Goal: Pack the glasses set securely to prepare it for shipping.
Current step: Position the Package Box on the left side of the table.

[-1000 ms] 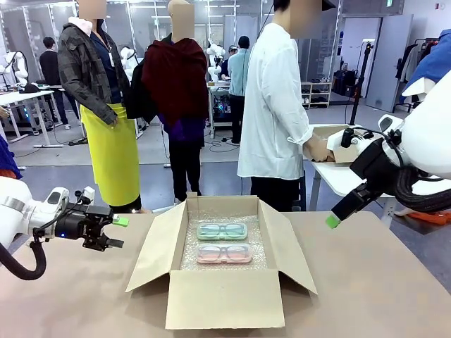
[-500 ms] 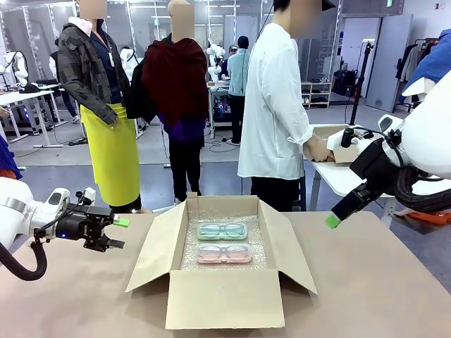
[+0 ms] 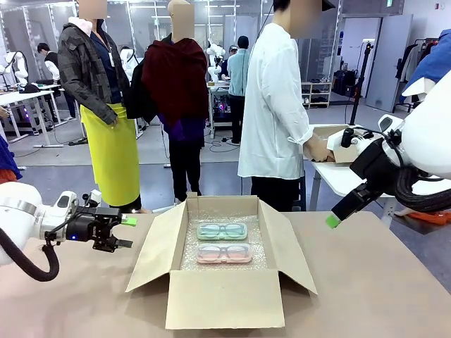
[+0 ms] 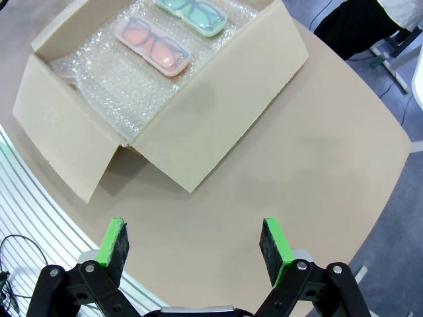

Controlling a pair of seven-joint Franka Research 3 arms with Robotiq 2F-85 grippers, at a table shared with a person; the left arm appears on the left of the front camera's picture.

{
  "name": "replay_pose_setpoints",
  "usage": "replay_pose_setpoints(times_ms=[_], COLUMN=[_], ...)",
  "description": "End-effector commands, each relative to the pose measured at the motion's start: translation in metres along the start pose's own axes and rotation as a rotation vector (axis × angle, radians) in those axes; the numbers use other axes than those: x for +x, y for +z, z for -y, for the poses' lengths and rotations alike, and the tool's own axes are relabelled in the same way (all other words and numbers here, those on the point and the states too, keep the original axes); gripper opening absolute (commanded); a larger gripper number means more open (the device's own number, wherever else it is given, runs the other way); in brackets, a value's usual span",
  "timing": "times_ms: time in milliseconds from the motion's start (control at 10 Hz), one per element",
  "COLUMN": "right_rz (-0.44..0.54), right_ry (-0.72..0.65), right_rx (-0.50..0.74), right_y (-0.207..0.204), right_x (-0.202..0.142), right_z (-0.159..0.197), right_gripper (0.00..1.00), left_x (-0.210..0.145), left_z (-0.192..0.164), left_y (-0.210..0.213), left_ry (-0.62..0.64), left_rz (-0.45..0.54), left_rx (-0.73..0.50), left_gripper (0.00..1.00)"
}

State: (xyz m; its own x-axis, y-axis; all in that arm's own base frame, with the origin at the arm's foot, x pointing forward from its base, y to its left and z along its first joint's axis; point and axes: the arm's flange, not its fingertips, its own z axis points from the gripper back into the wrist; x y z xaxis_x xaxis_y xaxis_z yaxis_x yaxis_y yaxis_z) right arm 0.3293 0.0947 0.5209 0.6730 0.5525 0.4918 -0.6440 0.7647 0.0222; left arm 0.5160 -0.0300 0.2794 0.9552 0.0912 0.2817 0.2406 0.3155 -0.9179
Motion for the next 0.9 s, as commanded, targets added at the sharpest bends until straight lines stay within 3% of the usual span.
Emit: replay_pose_setpoints(times_ms=[0,400,800], right_rz=[0.0,0.0,0.0], right_ry=[-0.001,-0.001,-0.001], right_rx=[-0.008,-0.008,-0.008], right_y=[0.001,0.001,0.001], right_x=[0.0,0.0,0.0], right_z=[-0.001,-0.001,-0.001], right_gripper=[1.0,1.0,1.0], left_x=[0.01,0.011,0.008], left_z=[-0.012,-0.026,-0.033], left_y=[-0.014,-0.03,-0.037], left_ry=[0.024,0.074,0.114], left_rz=[0.067,0.068,0.053], left_rx=[0.017,0.03,-0.035], left_gripper=[1.0,1.0,1.0])
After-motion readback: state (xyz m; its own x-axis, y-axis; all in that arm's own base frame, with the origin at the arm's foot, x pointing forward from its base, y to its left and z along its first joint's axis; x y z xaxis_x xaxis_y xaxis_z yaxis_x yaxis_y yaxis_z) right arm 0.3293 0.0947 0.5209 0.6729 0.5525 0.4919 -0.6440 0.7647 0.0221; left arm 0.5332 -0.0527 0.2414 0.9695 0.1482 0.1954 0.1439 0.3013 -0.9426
